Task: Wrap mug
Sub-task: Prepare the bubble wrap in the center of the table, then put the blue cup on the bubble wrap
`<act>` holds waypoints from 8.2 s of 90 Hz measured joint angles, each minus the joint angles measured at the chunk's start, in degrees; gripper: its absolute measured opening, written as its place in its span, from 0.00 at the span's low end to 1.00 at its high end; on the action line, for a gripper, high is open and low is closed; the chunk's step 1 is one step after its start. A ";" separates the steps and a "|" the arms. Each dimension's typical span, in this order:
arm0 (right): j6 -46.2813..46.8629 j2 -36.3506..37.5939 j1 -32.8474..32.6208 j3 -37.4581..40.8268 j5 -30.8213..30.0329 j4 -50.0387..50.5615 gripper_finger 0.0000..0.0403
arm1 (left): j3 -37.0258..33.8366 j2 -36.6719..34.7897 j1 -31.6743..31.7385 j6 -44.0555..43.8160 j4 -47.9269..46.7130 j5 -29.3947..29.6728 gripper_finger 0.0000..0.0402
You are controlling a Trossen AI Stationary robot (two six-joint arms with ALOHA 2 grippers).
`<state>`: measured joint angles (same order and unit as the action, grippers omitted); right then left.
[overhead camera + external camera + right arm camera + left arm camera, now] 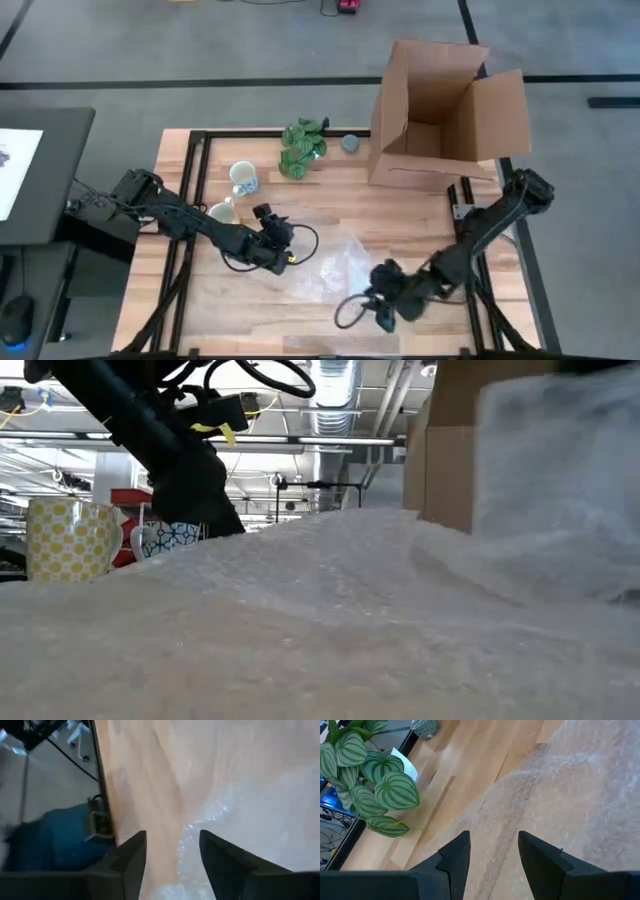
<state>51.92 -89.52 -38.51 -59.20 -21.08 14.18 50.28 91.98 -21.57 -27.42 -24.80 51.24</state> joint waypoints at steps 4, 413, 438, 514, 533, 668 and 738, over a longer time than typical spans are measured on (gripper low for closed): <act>-3.78 -0.02 1.34 -0.01 0.18 -1.21 0.38 | 0.00 0.00 0.12 0.00 0.02 0.00 0.37; 60.97 3.94 -16.68 0.20 11.44 36.51 0.32 | -6.49 -0.07 3.66 9.33 10.39 -21.10 0.37; 62.24 3.63 -9.73 6.89 7.69 37.35 0.32 | -6.43 -0.07 4.54 7.44 13.59 -31.57 0.37; 45.97 1.90 0.92 2.24 3.28 53.64 0.30 | 1.79 -16.80 5.76 -1.11 -15.28 -27.57 0.37; 45.17 1.90 1.07 2.08 -4.61 50.42 0.30 | 1.87 -22.73 16.75 5.96 -20.06 -27.04 0.37; 40.53 1.75 1.78 2.10 -7.89 46.06 0.30 | 2.41 -17.94 42.26 22.87 -33.42 -39.13 0.01; 37.53 1.75 1.78 2.10 -10.50 43.83 0.30 | 21.43 -2.25 6.92 18.71 -13.72 -39.01 0.00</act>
<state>89.45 -87.77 -36.73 -57.10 -31.58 58.01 71.72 89.74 -14.65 -8.71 -38.51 12.24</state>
